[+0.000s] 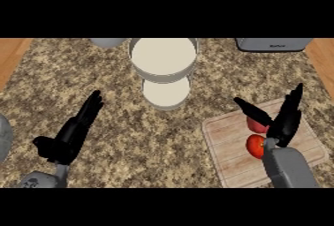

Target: Pick the tomato from the cutting board and place it in the tiered basket

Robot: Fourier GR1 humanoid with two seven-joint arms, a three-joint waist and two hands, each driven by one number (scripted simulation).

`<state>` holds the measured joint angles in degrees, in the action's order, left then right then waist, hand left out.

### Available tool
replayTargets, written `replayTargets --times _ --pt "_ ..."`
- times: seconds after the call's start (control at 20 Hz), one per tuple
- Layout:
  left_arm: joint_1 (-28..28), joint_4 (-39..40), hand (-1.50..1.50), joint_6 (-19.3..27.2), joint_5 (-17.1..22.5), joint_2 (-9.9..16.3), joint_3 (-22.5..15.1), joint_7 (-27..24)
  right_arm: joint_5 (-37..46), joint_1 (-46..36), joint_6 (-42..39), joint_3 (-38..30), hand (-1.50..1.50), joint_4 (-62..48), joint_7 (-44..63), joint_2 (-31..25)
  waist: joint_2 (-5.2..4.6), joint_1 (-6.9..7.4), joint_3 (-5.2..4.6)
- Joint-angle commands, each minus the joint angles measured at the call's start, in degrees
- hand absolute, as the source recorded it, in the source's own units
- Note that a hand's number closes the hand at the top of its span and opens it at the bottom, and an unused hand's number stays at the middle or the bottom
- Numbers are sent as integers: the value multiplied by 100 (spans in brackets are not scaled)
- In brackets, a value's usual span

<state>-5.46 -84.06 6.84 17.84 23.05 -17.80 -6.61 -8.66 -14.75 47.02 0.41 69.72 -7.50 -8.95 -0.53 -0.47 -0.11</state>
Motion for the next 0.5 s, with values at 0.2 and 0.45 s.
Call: replayTargets --times 0.2,0.45 --pt "67 412 0 13 -166 -260 -127 -159 1935 -537 1287 1137 -150 -322 2259 -802 107 5 -53" --pt "-87 474 0 -51 -122 -207 -60 -87 2368 -146 -5 1727 -150 -1141 3404 -1419 78 -11 -114"
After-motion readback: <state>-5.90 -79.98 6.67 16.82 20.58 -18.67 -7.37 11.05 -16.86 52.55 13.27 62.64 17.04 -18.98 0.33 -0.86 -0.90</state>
